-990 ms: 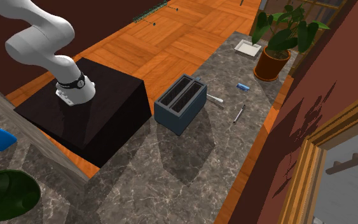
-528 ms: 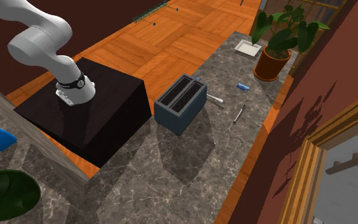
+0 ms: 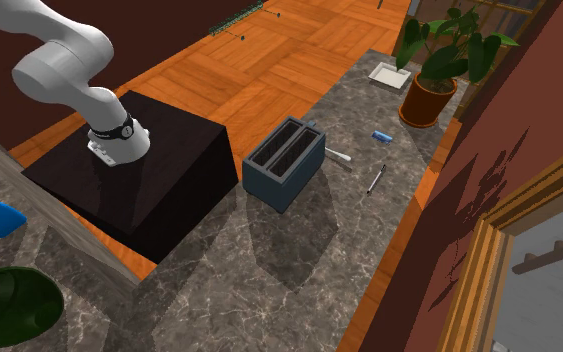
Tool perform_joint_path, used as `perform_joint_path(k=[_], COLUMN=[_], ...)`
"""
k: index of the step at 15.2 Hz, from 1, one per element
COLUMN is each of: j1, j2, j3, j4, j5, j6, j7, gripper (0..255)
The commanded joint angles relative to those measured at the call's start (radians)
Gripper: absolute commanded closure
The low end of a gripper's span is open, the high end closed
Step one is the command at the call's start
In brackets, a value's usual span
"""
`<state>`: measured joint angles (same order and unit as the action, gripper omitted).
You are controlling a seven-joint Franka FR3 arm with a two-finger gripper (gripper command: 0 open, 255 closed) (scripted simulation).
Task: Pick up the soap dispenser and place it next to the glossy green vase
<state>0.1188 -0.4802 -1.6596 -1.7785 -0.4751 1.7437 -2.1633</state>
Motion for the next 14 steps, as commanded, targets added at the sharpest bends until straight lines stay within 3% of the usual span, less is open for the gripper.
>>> perform_joint_path(k=[1,14], j1=[0.002,0.050], j2=[-0.005,-0.056], j3=[-0.007,-0.098], j4=[-0.024,-0.136], j5=[-0.008,-0.078], j6=[0.025,0.165], j7=[0.008,0.050], gripper=[255,255])
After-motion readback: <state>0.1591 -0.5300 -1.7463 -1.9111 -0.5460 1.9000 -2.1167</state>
